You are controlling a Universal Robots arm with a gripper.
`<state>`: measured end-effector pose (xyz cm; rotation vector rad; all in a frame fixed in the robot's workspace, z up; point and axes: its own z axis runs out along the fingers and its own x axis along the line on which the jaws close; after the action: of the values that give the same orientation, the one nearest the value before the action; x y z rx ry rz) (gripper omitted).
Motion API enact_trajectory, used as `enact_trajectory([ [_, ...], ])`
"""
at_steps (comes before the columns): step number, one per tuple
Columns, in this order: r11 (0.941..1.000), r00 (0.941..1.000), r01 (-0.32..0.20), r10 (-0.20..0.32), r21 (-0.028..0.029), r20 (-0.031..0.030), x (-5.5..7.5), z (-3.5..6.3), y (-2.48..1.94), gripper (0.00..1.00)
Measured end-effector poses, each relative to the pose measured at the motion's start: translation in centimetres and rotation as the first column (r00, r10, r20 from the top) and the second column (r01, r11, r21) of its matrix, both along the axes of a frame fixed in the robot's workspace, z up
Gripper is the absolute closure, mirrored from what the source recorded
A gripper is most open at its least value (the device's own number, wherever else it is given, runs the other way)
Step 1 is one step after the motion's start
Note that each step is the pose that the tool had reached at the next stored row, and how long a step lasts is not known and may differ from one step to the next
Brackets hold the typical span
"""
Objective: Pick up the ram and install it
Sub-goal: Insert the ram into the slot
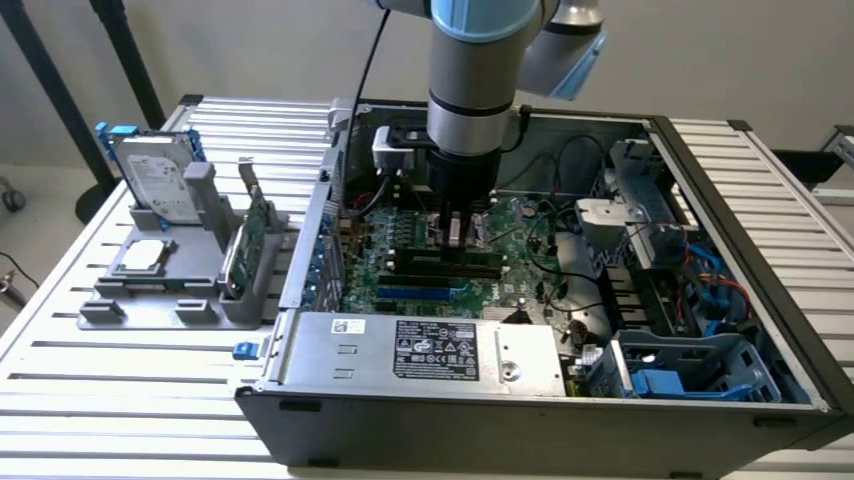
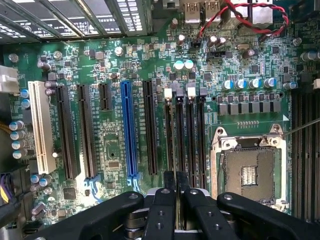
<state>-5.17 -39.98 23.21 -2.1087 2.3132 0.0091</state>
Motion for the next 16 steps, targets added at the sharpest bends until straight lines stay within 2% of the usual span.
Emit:
enact_trajectory([
  [16,1.0,1.0,0.006,-0.006,0.0,0.0,-0.04,-0.16,-0.11,0.86],
])
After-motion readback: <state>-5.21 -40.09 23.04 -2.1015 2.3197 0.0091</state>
